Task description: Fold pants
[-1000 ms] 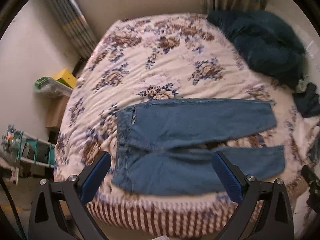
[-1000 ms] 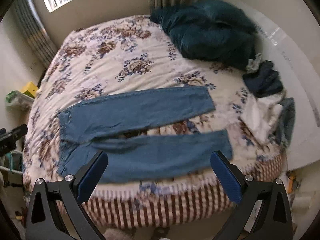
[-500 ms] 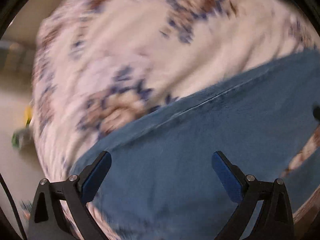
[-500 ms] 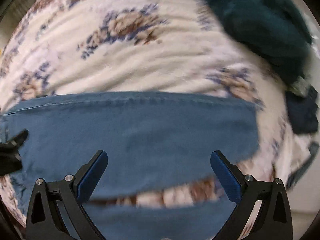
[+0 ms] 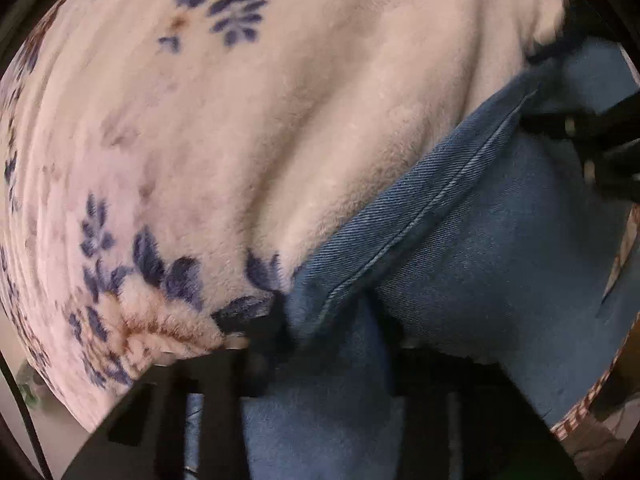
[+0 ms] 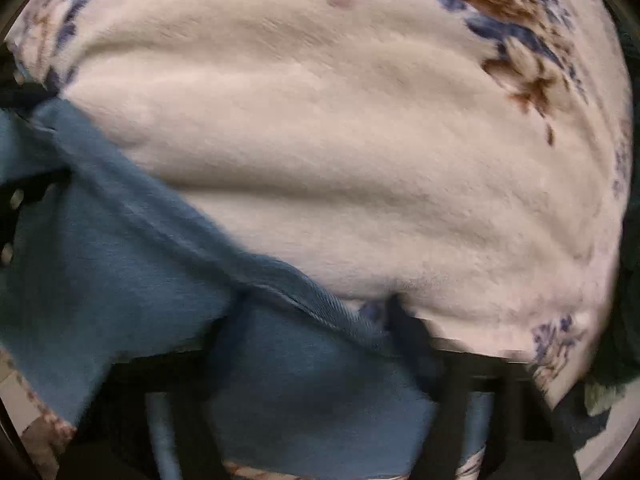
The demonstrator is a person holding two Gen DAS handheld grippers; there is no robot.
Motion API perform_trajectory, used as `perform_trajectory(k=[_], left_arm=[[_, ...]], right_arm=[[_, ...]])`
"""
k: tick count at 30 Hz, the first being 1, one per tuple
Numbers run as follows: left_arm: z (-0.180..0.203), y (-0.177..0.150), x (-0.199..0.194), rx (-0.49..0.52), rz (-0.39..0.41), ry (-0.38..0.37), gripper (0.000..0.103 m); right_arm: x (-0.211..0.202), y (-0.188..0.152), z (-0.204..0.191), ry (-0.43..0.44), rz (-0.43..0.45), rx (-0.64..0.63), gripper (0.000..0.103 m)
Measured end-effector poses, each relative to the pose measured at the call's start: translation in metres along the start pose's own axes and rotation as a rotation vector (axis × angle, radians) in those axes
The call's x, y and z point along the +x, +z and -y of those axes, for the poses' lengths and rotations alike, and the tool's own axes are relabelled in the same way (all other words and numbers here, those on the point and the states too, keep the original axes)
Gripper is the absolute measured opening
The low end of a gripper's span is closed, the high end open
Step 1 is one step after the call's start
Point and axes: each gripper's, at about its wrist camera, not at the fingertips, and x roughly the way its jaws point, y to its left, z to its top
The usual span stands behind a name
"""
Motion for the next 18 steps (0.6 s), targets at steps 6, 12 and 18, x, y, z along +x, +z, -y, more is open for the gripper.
perform_trajectory(k=[6, 12, 18], left_arm=[[-0.018, -0.029, -0.049, -0.139, 0.068, -0.048, 0.009], [-0.016, -0.092, -0.11, -0.319, 0.16, -0.16, 0.008], [0.03, -0.175, -0.141, -0.508, 0.185, -0.252, 0.008]], right_arm=[[-0.007, -0.003, -0.006, -0.011, 0.024, 0.006, 0.006], [-0.032, -0.041, -0.001, 0.089, 0.106, 0.117, 0.005], [-0.042, -0.126, -0.016, 0.21, 0.157, 0.26, 0.005]])
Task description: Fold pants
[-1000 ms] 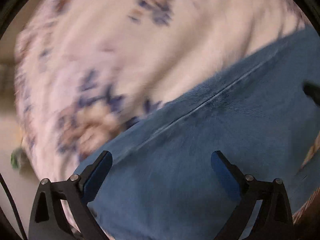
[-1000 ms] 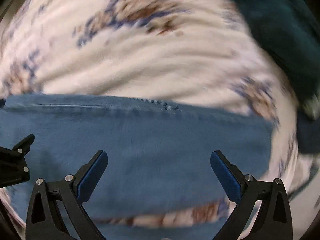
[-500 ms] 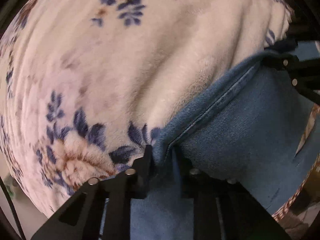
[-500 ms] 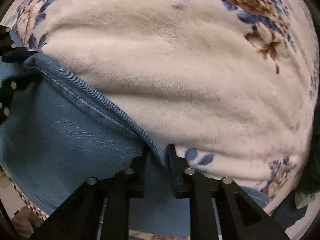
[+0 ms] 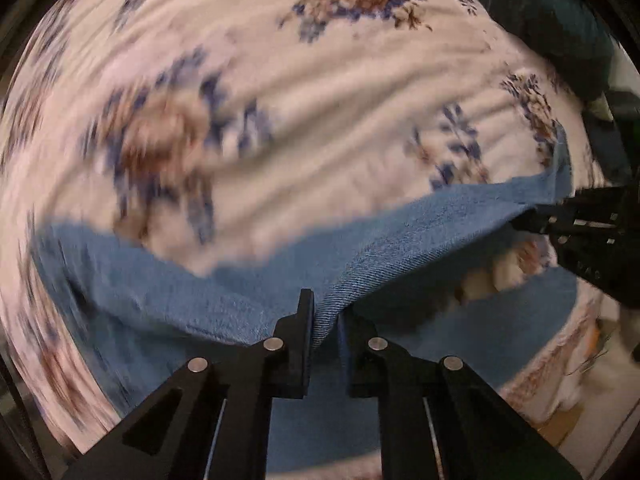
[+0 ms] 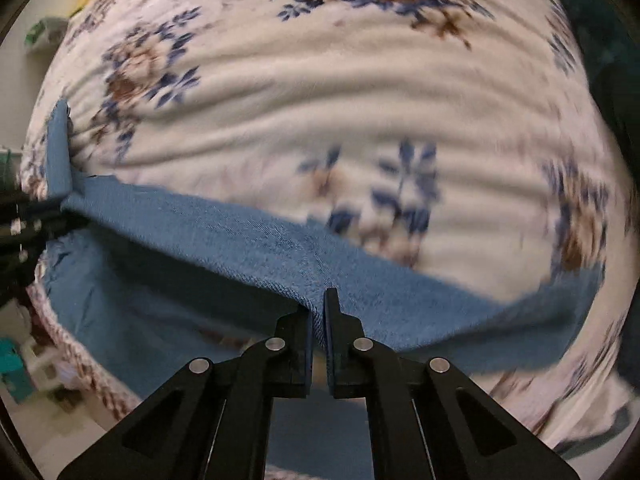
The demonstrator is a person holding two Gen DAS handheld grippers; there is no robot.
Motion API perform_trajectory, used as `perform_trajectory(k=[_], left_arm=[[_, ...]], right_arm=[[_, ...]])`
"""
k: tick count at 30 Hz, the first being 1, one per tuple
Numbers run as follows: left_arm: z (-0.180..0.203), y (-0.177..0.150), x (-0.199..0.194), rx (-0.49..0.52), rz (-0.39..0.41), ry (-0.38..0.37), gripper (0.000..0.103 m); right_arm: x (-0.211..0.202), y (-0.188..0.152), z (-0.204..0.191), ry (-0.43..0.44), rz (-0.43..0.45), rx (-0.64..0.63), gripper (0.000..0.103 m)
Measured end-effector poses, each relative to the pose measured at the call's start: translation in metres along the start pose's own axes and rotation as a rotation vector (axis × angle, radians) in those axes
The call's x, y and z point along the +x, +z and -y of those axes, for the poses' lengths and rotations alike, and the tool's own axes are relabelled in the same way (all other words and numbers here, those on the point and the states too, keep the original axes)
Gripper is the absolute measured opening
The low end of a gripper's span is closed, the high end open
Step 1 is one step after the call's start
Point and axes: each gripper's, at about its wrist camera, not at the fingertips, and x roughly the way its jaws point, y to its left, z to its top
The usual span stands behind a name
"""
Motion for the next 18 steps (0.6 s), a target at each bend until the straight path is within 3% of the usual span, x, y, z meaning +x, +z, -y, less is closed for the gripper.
perform_trajectory(k=[3, 5, 7, 11, 14, 18], left_arm=[[0.012, -0.062, 0.028, -0.1, -0.012, -0.026, 0.008], [0.018, -0.1, 0.049, -0.153, -0.038, -0.042, 0.008], [0.015, -0.137, 0.068, -0.224, -0.082, -0.067, 0.008], [0.015, -0.18, 0.127, -0.293, -0.15, -0.094, 0.008], [0.011, -0.193, 0.159, -0.31, -0.172, -0.082, 0.008], [0.012, -0.184, 0.168, -0.315, -0.165, -0.055, 0.012]], right_arm=[[-0.006, -0.062, -0.012, 0.061, -0.003, 0.067, 0.005], [-0.003, -0.112, -0.043, 0.077, -0.019, 0.086, 0.005], [0.018, -0.158, -0.058, 0.09, -0.056, 0.106, 0.005], [0.053, -0.237, -0.081, 0.09, -0.139, 0.135, 0.005], [0.084, -0.268, -0.092, 0.059, -0.167, 0.133, 0.007], [0.107, -0.269, -0.092, 0.028, -0.176, 0.175, 0.009]])
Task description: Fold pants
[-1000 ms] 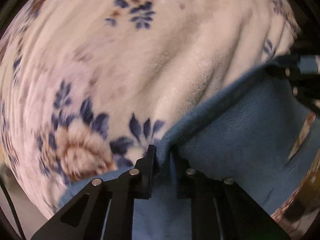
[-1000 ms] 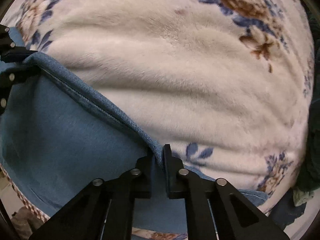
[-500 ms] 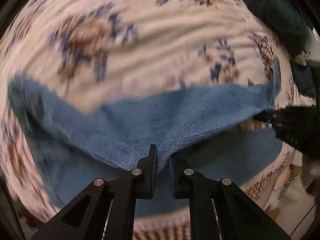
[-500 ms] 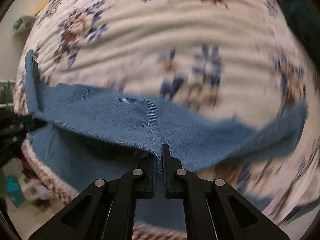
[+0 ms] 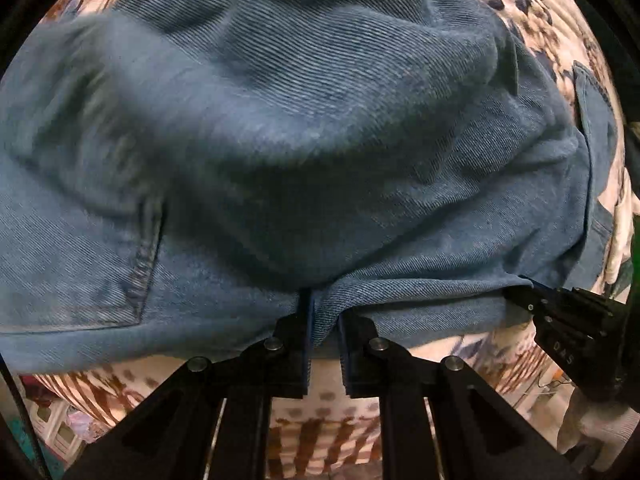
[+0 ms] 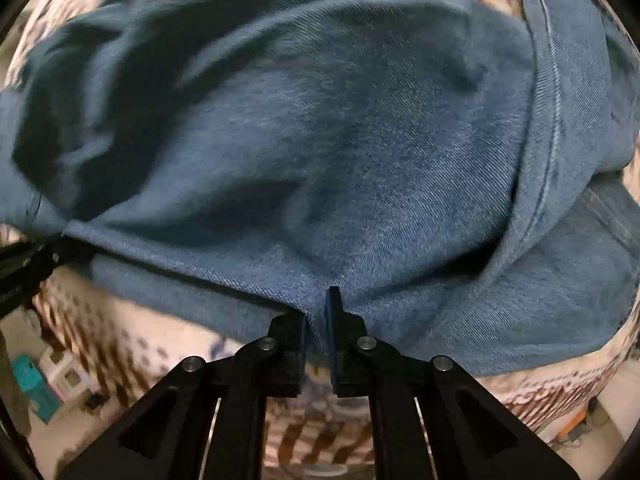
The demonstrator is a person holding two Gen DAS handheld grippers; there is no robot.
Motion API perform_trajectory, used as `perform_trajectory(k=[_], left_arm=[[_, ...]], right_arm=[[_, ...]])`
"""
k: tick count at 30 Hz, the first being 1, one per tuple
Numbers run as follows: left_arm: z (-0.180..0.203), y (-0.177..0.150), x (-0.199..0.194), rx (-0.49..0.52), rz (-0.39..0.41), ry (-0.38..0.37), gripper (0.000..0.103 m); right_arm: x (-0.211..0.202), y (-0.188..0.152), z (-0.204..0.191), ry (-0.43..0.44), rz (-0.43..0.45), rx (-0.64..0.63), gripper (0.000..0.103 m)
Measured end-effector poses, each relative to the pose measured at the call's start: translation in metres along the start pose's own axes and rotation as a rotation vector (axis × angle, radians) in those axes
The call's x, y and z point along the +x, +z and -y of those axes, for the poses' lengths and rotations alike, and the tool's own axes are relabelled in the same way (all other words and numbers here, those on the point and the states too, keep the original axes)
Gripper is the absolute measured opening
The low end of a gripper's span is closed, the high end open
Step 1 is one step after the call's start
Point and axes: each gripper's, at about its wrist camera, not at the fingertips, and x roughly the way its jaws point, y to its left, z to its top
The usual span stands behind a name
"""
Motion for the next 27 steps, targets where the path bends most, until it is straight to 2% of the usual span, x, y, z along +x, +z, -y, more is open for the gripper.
perform_trajectory(k=[5, 6, 7, 8, 9, 10, 11, 13, 17, 19, 24, 27], left_arm=[[0.009, 0.0, -0.026, -0.007, 0.021, 0.041, 0.017], [0.013, -0.003, -0.036, 0.004, 0.037, 0.058, 0.022], [0.016, -0.006, -0.044, 0.011, 0.055, 0.073, 0.033], [0.019, -0.008, -0.054, 0.018, 0.073, 0.094, 0.042], [0.021, -0.01, -0.065, 0.024, 0.099, 0.109, 0.067], [0.023, -0.012, -0.075, 0.026, 0.123, 0.121, 0.087], [0.024, -0.013, -0.086, 0.02, 0.148, 0.134, 0.09], [0.023, -0.014, -0.108, 0.003, 0.204, 0.151, 0.091], [0.029, 0.008, -0.139, -0.018, 0.295, 0.225, 0.092], [0.014, -0.007, -0.129, -0.023, 0.326, 0.254, 0.092], [-0.005, 0.03, -0.115, -0.055, 0.362, 0.292, 0.092], [-0.015, 0.049, -0.109, -0.094, 0.358, 0.309, 0.092]], right_arm=[[-0.007, 0.002, -0.005, -0.032, -0.031, 0.013, 0.016], [-0.012, 0.001, -0.007, -0.036, -0.028, 0.017, 0.028], [-0.018, -0.002, -0.008, -0.033, -0.027, 0.021, 0.044], [-0.027, 0.003, -0.017, -0.029, -0.022, 0.031, 0.083], [-0.038, -0.001, -0.017, -0.02, -0.002, 0.044, 0.095], [-0.046, -0.004, -0.02, -0.016, 0.017, 0.049, 0.095], [-0.053, -0.007, -0.024, -0.017, 0.033, 0.051, 0.095], [-0.071, -0.012, -0.024, -0.047, 0.077, 0.072, 0.095], [-0.106, -0.012, -0.001, -0.111, 0.165, 0.166, 0.095], [-0.117, -0.007, 0.012, -0.133, 0.196, 0.208, 0.095], [-0.132, 0.027, 0.048, -0.133, 0.22, 0.298, 0.095], [-0.115, 0.045, 0.07, -0.141, 0.248, 0.361, 0.095]])
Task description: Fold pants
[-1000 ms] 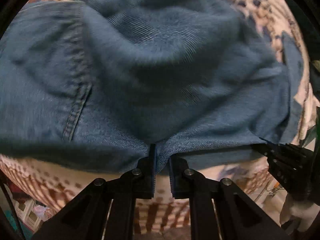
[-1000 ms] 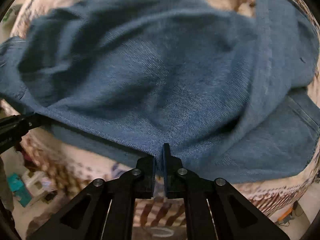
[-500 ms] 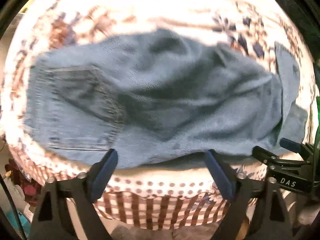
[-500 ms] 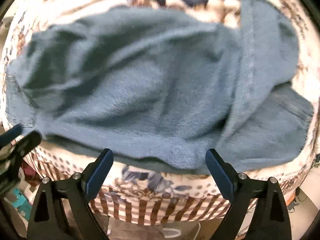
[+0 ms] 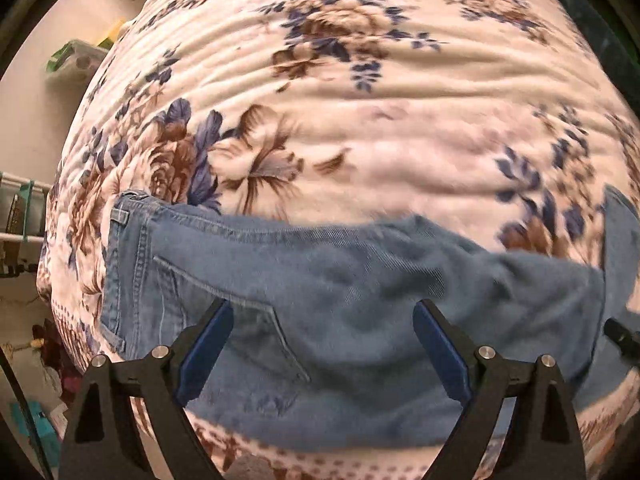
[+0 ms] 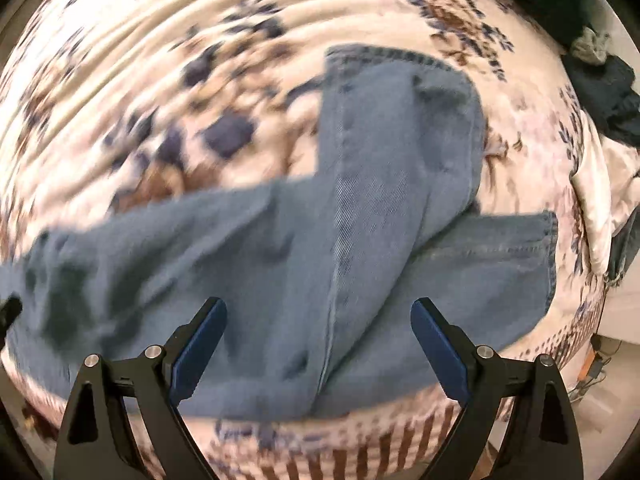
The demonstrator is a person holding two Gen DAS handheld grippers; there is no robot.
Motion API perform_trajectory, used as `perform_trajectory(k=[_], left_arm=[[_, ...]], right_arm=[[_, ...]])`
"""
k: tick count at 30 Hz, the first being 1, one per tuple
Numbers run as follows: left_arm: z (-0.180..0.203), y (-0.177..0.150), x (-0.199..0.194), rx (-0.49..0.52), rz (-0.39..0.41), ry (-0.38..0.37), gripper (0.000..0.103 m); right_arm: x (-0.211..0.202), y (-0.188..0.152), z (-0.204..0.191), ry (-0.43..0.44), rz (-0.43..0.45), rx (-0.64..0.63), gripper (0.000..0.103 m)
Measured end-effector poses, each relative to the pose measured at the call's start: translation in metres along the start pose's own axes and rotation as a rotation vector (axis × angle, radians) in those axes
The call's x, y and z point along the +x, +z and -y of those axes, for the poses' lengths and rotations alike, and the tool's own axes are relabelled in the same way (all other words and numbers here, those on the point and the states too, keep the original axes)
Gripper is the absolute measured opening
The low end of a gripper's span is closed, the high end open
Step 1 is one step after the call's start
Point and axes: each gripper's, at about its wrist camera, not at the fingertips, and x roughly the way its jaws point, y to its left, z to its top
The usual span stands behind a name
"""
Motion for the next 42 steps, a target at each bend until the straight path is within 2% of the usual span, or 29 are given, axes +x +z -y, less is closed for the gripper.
perform_trajectory(k=[5, 6, 7, 8, 9, 11, 12, 14, 16, 17, 19, 21, 22, 23, 24, 26, 27, 29, 32, 33, 34, 35, 37, 38, 41, 42], left_arm=[[-0.008, 0.003, 0.018, -0.075, -0.039, 0.001, 0.092], [-0.008, 0.001, 0.022, -0.079, -0.047, 0.005, 0.092], [-0.007, 0.0, 0.023, -0.077, -0.053, 0.007, 0.092], [-0.006, -0.003, 0.024, -0.071, -0.059, 0.01, 0.092], [-0.004, -0.006, 0.024, -0.057, -0.066, 0.011, 0.092], [-0.001, -0.011, 0.02, -0.039, -0.065, 0.0, 0.092], [0.001, -0.015, 0.017, -0.027, -0.061, -0.006, 0.092], [0.004, -0.021, 0.012, -0.014, -0.057, -0.026, 0.092], [0.009, -0.028, 0.007, -0.006, -0.054, -0.046, 0.092], [0.012, -0.03, 0.005, -0.004, -0.051, -0.053, 0.092], [0.02, -0.036, 0.004, 0.001, -0.038, -0.06, 0.092], [0.028, -0.039, 0.008, 0.006, -0.041, -0.064, 0.092], [0.032, -0.041, 0.01, 0.005, -0.039, -0.068, 0.092], [0.034, -0.042, 0.011, 0.003, -0.038, -0.069, 0.092], [0.038, -0.043, 0.011, -0.001, -0.033, -0.074, 0.092], [0.045, -0.046, 0.011, -0.008, -0.018, -0.084, 0.092], [0.05, -0.047, 0.01, -0.008, -0.013, -0.087, 0.092], [0.063, -0.05, 0.008, -0.001, -0.004, -0.088, 0.092], [0.081, -0.05, 0.008, 0.013, 0.018, -0.076, 0.092], [0.087, -0.049, 0.008, 0.015, 0.026, -0.075, 0.092], [0.093, -0.049, 0.006, 0.014, 0.029, -0.076, 0.092], [0.101, -0.046, 0.007, 0.011, 0.032, -0.079, 0.092], [0.103, -0.045, 0.005, 0.005, 0.045, -0.082, 0.092], [0.101, -0.044, 0.002, 0.0, 0.052, -0.086, 0.092], [0.09, -0.042, -0.008, -0.012, 0.074, -0.091, 0.092], [0.085, -0.042, -0.01, -0.017, 0.076, -0.098, 0.092]], right_arm=[[0.052, 0.045, 0.008, -0.038, 0.0, 0.098, 0.095], [0.066, 0.057, 0.009, -0.043, -0.02, 0.105, 0.087], [0.074, 0.062, 0.01, -0.038, -0.032, 0.104, 0.079], [0.081, 0.067, 0.012, -0.037, -0.037, 0.11, 0.047], [0.078, 0.067, 0.024, -0.009, -0.007, 0.172, 0.024], [0.062, 0.057, 0.054, 0.071, 0.042, 0.315, 0.009], [0.049, 0.046, 0.075, 0.113, 0.082, 0.4, 0.009], [0.03, 0.018, 0.114, 0.143, 0.132, 0.528, 0.009], [0.024, -0.016, 0.153, 0.149, 0.133, 0.653, 0.009], [0.029, -0.036, 0.173, 0.147, 0.113, 0.716, 0.009], [0.052, -0.064, 0.202, 0.2, 0.044, 0.797, 0.01], [0.083, -0.084, 0.22, 0.294, -0.035, 0.87, 0.017], [0.097, -0.095, 0.228, 0.376, -0.068, 0.926, 0.019], [0.103, -0.104, 0.235, 0.45, -0.068, 0.978, 0.03], [0.106, -0.114, 0.245, 0.535, -0.031, 1.047, 0.044], [0.098, -0.124, 0.256, 0.574, 0.052, 1.106, 0.06], [0.091, -0.126, 0.261, 0.56, 0.097, 1.121, 0.062], [0.086, -0.126, 0.27, 0.505, 0.133, 1.142, 0.063], [0.098, -0.111, 0.277, 0.441, 0.095, 1.131, 0.061], [0.104, -0.104, 0.281, 0.418, 0.1, 1.122, 0.036], [0.105, -0.094, 0.282, 0.396, 0.103, 1.101, 0.017], [0.1, -0.084, 0.278, 0.348, 0.119, 1.049, 0.013], [0.085, -0.075, 0.276, 0.218, 0.197, 0.932, 0.011], [0.087, -0.071, 0.281, 0.168, 0.207, 0.905, 0.011], [0.115, -0.059, 0.289, 0.261, 0.092, 0.921, 0.012], [0.116, -0.055, 0.289, 0.272, 0.059, 0.909, 0.02]])
